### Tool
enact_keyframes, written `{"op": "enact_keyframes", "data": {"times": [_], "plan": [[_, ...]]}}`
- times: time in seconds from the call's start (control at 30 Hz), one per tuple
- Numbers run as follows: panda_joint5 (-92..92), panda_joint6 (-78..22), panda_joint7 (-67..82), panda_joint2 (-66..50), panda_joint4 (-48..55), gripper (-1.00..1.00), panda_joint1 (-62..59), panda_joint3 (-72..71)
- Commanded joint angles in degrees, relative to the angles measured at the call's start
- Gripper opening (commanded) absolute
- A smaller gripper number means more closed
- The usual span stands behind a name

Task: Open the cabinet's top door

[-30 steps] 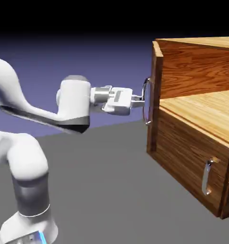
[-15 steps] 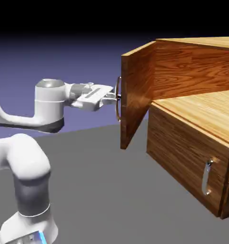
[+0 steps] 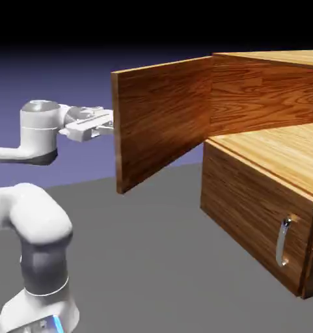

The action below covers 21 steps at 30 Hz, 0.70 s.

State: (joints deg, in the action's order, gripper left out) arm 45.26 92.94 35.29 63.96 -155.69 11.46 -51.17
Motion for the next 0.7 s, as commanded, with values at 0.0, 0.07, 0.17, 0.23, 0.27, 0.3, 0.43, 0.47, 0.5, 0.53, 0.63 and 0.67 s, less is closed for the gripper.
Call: {"op": "enact_keyframes", "data": {"times": [0.0, 0.07, 0.17, 0.23, 0.27, 0.3, 0.43, 0.47, 0.5, 0.53, 0.63, 0.67], "plan": [[-1.55, -1.83, -0.04, -0.85, 1.96, -1.00, -1.37, -2.09], [-4.32, -5.63, -0.17, -2.48, 6.09, -1.00, -4.40, -6.08], [-7.62, -10.96, -0.32, -4.53, 12.31, -1.00, -9.32, -11.52], [-9.48, -14.23, -0.27, -5.48, 16.47, -1.00, -12.86, -14.90], [-10.33, -15.80, -0.20, -5.83, 18.54, -1.00, -14.69, -16.53], [-11.13, -17.33, -0.10, -6.10, 20.62, -1.00, -16.54, -18.11], [-13.96, -23.12, 0.65, -6.41, 28.92, -1.00, -24.12, -23.97], [-14.59, -24.50, 0.93, -6.30, 31.00, -1.00, -26.02, -25.31], [-15.18, -25.85, 1.23, -6.14, 33.07, -1.00, -27.92, -26.59], [-15.74, -27.19, 1.56, -5.92, 35.15, -1.00, -29.80, -27.81], [-17.26, -31.10, 2.73, -4.95, 41.38, -1.00, -35.34, -31.12], [-17.71, -32.38, 3.16, -4.55, 43.45, -1.00, -37.15, -32.11]]}}
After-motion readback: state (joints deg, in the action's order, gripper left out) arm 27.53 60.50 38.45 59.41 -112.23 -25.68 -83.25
